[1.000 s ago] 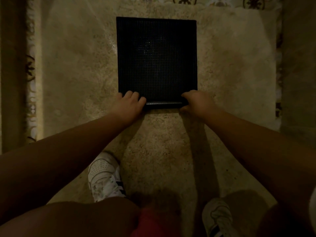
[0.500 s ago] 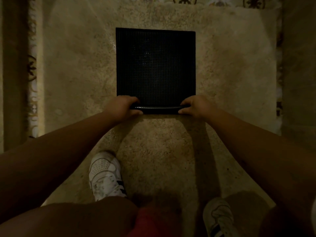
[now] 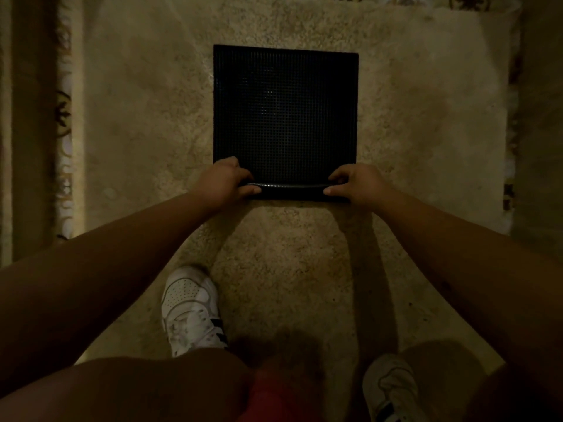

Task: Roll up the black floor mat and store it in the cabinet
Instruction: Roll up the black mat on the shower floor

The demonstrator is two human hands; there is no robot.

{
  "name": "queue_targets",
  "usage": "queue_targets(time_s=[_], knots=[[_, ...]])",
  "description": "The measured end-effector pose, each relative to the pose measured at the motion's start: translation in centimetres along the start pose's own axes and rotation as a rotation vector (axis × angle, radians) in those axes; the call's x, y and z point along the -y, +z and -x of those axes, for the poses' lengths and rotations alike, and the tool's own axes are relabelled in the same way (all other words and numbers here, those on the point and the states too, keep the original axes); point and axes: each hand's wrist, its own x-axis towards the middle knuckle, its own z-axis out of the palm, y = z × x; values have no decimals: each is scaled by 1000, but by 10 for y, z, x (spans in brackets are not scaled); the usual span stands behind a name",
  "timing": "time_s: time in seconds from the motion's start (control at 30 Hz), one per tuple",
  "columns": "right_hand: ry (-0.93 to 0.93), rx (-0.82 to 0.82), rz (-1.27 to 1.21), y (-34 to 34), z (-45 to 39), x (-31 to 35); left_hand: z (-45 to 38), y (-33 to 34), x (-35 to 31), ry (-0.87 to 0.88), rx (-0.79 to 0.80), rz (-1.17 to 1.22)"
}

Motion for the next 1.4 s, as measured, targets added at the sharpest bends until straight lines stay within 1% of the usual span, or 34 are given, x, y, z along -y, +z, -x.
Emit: queue_targets(time_s=[0.13,0.23,0.37,0.5,0.57,0.63,0.7,0.77,0.83,0.97,1.07,1.17,1.23,1.33,1.4], knots=[[81,-101,-111,5,-2,-1,-7,-5,0,2,25,-36],[140,-146,-171,10,-4,-6,-8,-7,-1,6,27,-57],[262,-229,-86,10,-6,-10,-7,-6,-4,44,-6,-168],[273,-308,-58,14,-6,-7,-7,-5,-11,34,-47,-293],[282,-331,-67,16,-6,-7,-7,-2,-16,6,-84,-316],[295,-339,-76,17,-5,-6,-5,1,-18,0,-118,-273],[305,-341,-81,18,-5,-6,0,6,-19,84,-156,-205],[312,-345,-81,18,-6,-5,8,11,-18,221,-167,-229],[325,-350,-79,18,-7,-4,17,16,-18,275,-152,-288],[331,-361,-74,16,-10,-1,26,22,-13,262,-77,-327],[314,-373,-71,12,-13,2,22,21,-8,244,-20,-296],[219,-443,-27,12,-12,8,15,17,-8,225,-15,-196],[50,-489,67,18,-3,12,12,13,-6,205,-3,-135],[-274,-421,275,30,17,12,10,10,-3,207,22,-120],[-412,-371,407,37,23,6,7,10,-2,219,25,-148]])
